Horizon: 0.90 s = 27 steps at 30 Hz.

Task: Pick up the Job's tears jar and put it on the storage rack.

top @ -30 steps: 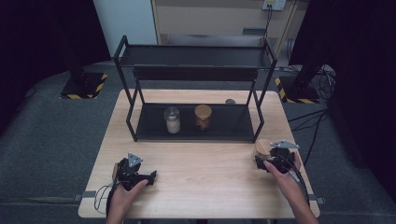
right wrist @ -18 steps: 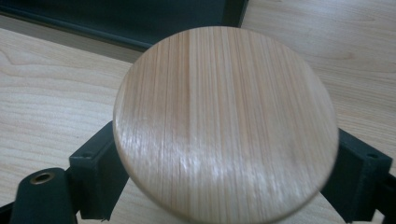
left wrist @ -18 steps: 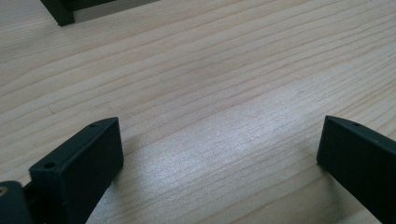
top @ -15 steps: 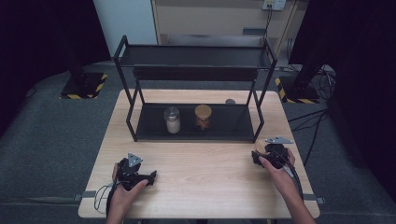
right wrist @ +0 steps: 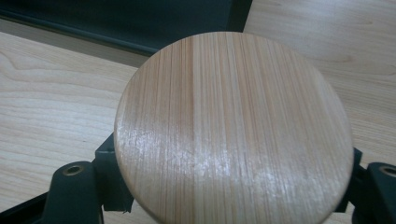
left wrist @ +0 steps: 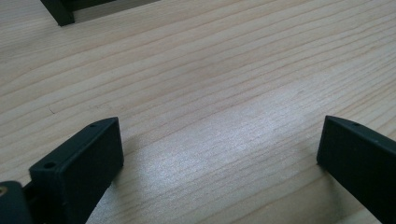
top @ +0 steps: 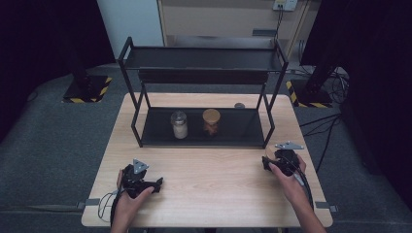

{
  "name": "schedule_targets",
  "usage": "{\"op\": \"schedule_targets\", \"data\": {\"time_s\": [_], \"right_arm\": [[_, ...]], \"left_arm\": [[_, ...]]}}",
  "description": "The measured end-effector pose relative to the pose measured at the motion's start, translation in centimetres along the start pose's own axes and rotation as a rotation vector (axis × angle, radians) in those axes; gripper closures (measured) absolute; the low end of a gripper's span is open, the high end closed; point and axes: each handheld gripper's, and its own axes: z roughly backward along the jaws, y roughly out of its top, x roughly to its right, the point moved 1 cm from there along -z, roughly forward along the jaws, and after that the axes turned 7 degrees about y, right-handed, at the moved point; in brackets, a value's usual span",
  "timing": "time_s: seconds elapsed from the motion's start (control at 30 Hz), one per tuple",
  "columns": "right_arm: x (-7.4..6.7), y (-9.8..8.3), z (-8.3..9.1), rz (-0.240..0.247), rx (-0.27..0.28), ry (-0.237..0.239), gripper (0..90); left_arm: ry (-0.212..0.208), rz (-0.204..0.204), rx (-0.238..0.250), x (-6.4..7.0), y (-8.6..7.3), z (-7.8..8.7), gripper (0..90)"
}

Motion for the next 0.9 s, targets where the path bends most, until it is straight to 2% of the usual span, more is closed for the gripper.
{"op": "schedule_targets", "data": {"time_s": [0.33, 0.9], "right_arm": [[-1.1, 0.8, 1.3, 0.032, 0.005, 0.01, 25.5], [-2.9, 2.1, 2.0, 0.067, 0.006, 0.015, 25.6]], "left_arm": [[0.0, 0.0, 0.0, 0.0, 0.0, 0.0, 0.0], [0.0, 0.0, 0.0, 0.0, 0.0, 0.0, 0.0]]}}
